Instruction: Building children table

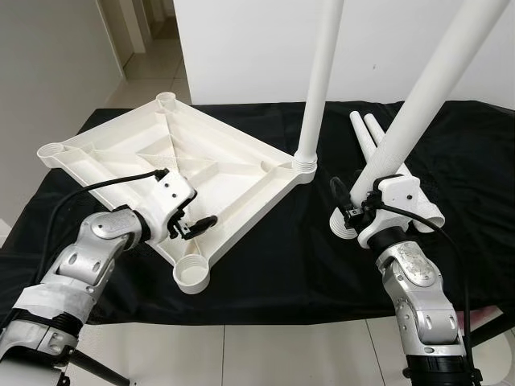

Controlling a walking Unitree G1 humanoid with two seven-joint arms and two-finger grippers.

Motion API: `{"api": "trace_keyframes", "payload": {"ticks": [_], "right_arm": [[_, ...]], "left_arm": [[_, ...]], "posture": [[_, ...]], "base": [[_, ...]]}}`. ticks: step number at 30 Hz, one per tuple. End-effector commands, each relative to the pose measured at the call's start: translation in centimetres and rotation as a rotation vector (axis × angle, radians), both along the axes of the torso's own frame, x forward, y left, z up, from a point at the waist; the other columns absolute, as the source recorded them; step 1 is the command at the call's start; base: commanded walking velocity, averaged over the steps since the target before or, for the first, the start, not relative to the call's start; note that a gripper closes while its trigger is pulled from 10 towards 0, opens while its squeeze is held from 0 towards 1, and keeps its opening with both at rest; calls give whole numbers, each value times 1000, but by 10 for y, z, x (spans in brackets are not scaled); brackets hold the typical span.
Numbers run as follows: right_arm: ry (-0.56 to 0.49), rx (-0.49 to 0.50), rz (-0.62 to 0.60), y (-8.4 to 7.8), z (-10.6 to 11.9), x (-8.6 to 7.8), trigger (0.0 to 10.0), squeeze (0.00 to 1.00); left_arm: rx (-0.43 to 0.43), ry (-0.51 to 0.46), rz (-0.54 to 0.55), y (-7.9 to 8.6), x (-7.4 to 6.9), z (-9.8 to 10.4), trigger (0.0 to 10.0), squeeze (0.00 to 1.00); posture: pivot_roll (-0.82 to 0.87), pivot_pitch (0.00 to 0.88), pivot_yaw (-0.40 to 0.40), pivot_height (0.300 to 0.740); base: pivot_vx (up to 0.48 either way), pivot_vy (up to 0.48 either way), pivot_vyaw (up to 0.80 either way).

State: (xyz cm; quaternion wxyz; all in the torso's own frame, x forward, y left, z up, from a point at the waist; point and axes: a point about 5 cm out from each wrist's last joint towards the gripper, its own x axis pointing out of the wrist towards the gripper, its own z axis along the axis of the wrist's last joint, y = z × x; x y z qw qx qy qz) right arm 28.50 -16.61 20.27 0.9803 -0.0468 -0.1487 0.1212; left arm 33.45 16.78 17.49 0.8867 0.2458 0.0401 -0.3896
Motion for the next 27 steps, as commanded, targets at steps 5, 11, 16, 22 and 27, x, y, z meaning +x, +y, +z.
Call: {"api": "trace_keyframes", "payload": {"ticks": [5,11,16,22,27], "right_arm": [[-25,-1,19,2,3,-1,10000,0],[-24,1,30,4,4,-1,10000,0],[-24,-6,33,3,4,-2,10000,0],[-30,-14,33,1,6,-1,10000,0],[-31,-19,32,1,6,-1,10000,0]], "left_arm": [[109,9,57,28,0,-7,10000,0],[249,0,51,39,-1,-18,10000,0],[288,-4,12,30,-4,-26,10000,0],[329,-23,-74,8,-8,-37,10000,0],[299,-20,-142,-9,-11,-42,10000,0]], "posture": [[-4,42,63,740],[3,58,54,740],[1,60,52,740],[-10,60,54,740],[-19,62,60,740]], "base": [[0,0,0],[0,0,0],[0,0,0],[0,0,0],[0,0,0]]}}
